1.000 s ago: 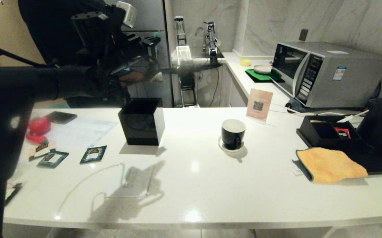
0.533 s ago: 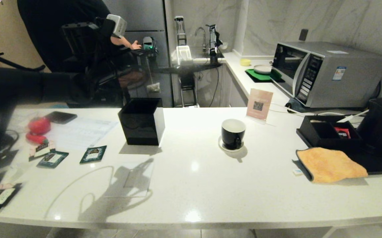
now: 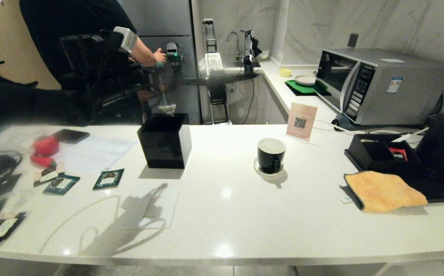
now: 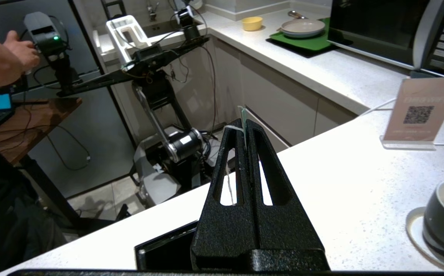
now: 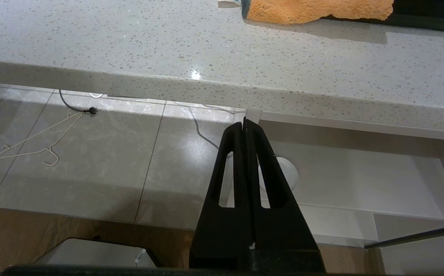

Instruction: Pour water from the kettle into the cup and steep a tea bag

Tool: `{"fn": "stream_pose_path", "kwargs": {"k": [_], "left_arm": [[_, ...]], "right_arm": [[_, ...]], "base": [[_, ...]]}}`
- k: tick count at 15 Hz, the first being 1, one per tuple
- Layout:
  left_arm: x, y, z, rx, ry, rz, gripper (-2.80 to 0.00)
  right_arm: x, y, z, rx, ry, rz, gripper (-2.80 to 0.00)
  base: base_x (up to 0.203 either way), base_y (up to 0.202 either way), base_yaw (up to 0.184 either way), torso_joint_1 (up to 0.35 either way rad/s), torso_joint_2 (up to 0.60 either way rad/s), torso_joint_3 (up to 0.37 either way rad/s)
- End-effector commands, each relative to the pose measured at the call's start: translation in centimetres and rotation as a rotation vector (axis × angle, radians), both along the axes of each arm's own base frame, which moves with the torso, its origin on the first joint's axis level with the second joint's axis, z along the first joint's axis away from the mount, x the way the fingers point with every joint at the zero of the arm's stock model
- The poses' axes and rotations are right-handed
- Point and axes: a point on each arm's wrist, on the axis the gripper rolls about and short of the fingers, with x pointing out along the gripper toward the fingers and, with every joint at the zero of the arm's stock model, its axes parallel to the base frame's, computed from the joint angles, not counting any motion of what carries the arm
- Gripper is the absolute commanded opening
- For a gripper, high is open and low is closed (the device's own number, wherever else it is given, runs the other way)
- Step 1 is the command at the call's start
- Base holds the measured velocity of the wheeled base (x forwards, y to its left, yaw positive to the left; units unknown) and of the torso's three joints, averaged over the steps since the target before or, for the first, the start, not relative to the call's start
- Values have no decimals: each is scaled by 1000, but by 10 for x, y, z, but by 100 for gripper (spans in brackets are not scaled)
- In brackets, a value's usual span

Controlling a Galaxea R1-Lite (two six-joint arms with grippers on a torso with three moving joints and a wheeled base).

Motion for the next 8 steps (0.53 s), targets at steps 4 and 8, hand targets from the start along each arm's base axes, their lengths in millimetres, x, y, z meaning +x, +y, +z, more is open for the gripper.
{"fn": "stream_pose_path", "kwargs": {"k": [4,8], "left_arm": [[0,11,-27,-5,22,23,-280],[-2,14,-47,-35,41,27,-280]], "right_arm": [[0,0,0,0,2,1,-280],[0,0,0,-1,2,-1,-280]], "base": [[0,0,0,0,0,0],[0,0,0,0,0,0]]}}
